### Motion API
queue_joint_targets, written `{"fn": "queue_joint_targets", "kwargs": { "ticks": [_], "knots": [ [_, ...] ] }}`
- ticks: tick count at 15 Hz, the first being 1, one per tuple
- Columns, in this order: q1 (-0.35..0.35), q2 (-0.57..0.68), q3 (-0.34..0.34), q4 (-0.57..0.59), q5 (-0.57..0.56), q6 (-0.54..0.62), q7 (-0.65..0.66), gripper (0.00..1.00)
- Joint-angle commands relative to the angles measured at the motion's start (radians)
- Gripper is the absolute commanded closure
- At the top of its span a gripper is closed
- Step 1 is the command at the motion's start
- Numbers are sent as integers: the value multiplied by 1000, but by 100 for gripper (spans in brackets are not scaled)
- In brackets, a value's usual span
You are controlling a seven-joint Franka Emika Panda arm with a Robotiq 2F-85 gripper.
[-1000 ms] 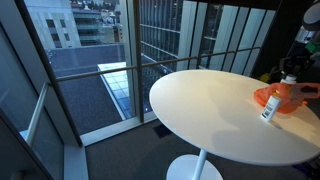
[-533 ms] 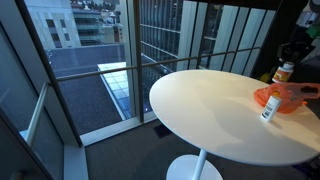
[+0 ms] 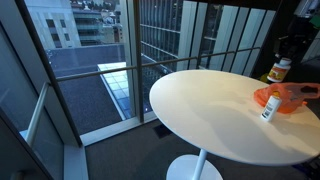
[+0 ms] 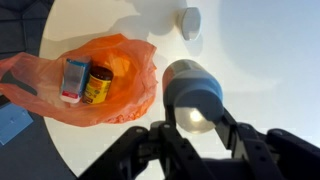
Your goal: Pick up the white medicine bottle from the orange plastic and put it on the table
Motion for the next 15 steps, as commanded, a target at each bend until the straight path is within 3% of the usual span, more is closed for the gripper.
{"fn": "queue_joint_targets", "kwargs": {
  "ticks": [1, 10, 15],
  "knots": [
    [22, -53, 39, -74, -26, -22, 12, 81],
    [71, -28, 106, -194, -50, -12, -6, 81],
    [77, -5, 111, -247, -51, 59, -19, 81]
  ]
}}
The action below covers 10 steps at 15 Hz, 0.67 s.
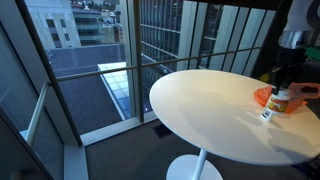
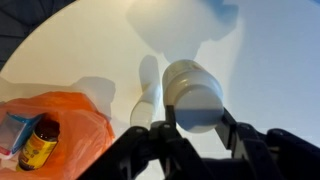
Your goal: Pick up the white medicine bottle from the orange plastic and put it on the table
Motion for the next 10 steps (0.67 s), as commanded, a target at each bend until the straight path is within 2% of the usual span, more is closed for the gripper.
{"fn": "queue_joint_targets", "kwargs": {
  "ticks": [1, 5, 10],
  "knots": [
    [4, 12, -1, -34, -8, 59, -13, 81],
    [7, 48, -1, -62, 1, 157, 1, 81],
    [9, 111, -4, -63, 34, 227, -1, 81]
  ]
}}
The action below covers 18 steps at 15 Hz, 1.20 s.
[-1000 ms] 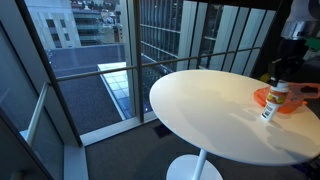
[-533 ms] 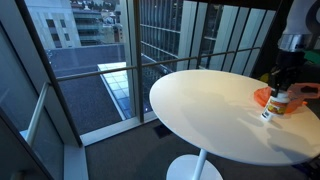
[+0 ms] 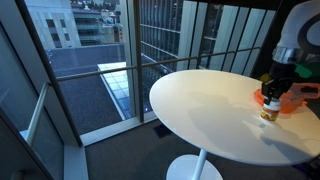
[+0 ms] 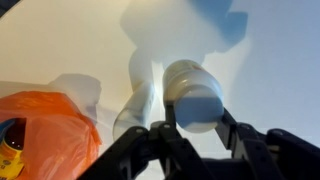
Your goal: Pick up the white medicine bottle from the orange plastic and put it on the table
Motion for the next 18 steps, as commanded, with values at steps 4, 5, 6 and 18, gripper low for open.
{"fn": "queue_joint_targets", "kwargs": {
  "ticks": [4, 5, 6, 18],
  "knots": [
    [9, 61, -4, -6, 72, 99, 1, 81],
    [9, 68, -5, -8, 79, 118, 3, 81],
    [10, 74, -5, -10, 83, 132, 5, 81],
    [1, -54, -18, -34, 24, 69, -6, 0]
  ]
}}
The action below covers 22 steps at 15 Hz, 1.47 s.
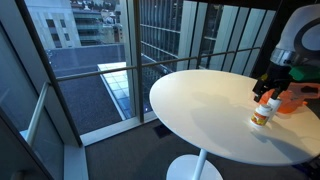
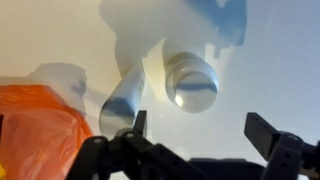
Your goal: Pick up the white medicine bottle from the orange plastic and put it on the table
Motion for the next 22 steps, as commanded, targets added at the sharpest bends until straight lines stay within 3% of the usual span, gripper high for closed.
{"fn": "queue_joint_targets", "kwargs": {
  "ticks": [1, 8, 14, 19, 22],
  "knots": [
    [-2, -104, -13, -15, -44, -77, -8, 0],
    [-28, -212, -23, 85, -86, -406, -43, 0],
    [-29, -296, -45, 180, -91, -642, -228, 0],
    [-27, -356, -55, 223, -105, -732, -308, 0],
    [-23, -354, -55, 212, -85, -714, -288, 0]
  ]
}}
